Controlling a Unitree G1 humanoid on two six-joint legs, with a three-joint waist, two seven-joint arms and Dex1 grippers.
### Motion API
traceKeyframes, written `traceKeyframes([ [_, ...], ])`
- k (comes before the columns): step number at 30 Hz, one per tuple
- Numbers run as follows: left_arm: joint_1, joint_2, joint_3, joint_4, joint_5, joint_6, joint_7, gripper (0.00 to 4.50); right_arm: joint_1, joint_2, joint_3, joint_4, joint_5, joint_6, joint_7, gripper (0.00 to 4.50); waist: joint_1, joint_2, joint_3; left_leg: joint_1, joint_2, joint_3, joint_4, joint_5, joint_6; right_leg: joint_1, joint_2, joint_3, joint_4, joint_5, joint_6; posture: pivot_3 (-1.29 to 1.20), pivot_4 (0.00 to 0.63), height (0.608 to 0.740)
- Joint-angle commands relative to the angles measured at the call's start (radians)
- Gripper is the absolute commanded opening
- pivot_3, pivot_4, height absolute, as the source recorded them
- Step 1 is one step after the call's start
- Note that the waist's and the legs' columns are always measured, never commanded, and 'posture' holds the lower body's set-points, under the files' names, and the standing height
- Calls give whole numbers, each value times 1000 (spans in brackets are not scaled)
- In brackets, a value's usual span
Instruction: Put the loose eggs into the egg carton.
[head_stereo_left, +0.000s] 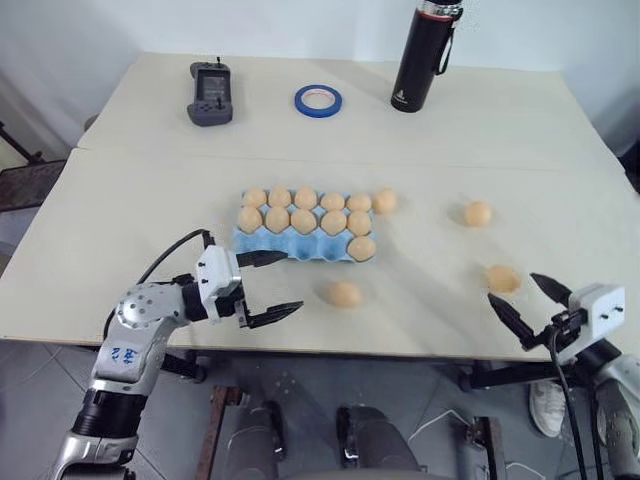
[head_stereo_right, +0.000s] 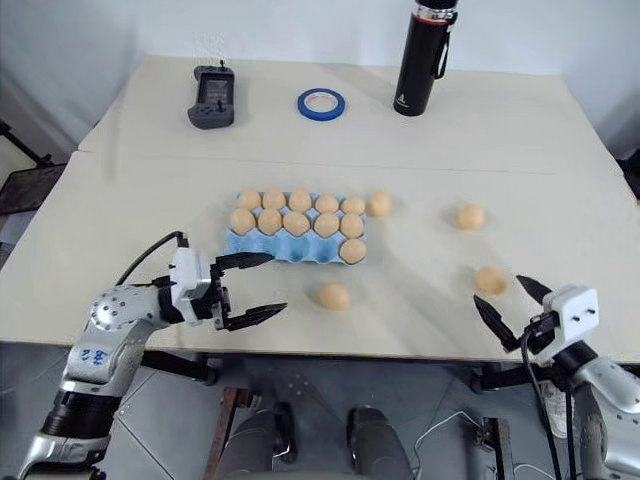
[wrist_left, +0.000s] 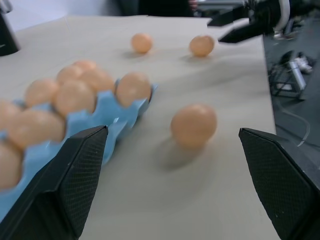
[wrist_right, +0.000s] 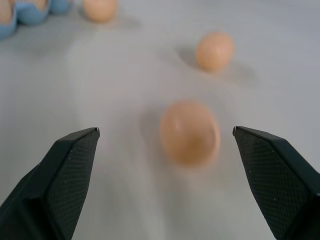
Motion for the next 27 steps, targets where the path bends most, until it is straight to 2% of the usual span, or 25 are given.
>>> traceKeyframes([
  [1, -27, -10, -39, 17, 14, -31, -40, 4476, -24, -5, -29, 15, -1, -39, -18, 4500, -9, 0, 0, 0, 0, 0, 1, 0, 0, 0, 0, 0, 1, 0, 0, 0, 150, 740],
  [7, -27, -14, -46, 26, 23, -57, -48, 4476, -150, -40, 17, 153, -31, -61, 20, 4500, -14, 0, 0, 1, 0, -1, 6, 1, 0, 0, 0, 0, 6, 0, 0, 0, 150, 740],
  [14, 9, -1, -25, -3, 35, -68, -21, 4476, -371, -71, 128, 418, -91, -78, 107, 4500, -11, 0, 0, 0, 0, -2, 8, 1, 2, 1, -1, -1, 7, 0, 0, 0, 150, 740],
  [17, 27, 5, -14, -23, 35, -64, -6, 4500, -425, -69, 146, 501, -103, -107, 121, 3894, -9, 0, 0, 0, 0, -3, 8, 2, 3, 0, 0, -1, 7, 0, 0, 0, 150, 740],
  [23, 79, 19, 27, -52, 37, -61, 37, 4500, -453, -66, 193, 490, -110, -124, 173, 1795, -9, 0, 0, 0, 0, -2, 8, 2, 3, 0, -1, -1, 7, 0, 0, 0, 150, 740],
  [27, 102, 17, 63, -56, 33, -53, 85, 4500, -473, -31, 232, 373, -82, -80, 176, 1667, -14, 0, 0, 0, 0, -3, 9, 1, 2, 0, -1, -1, 9, 0, 0, 0, 150, 740],
])
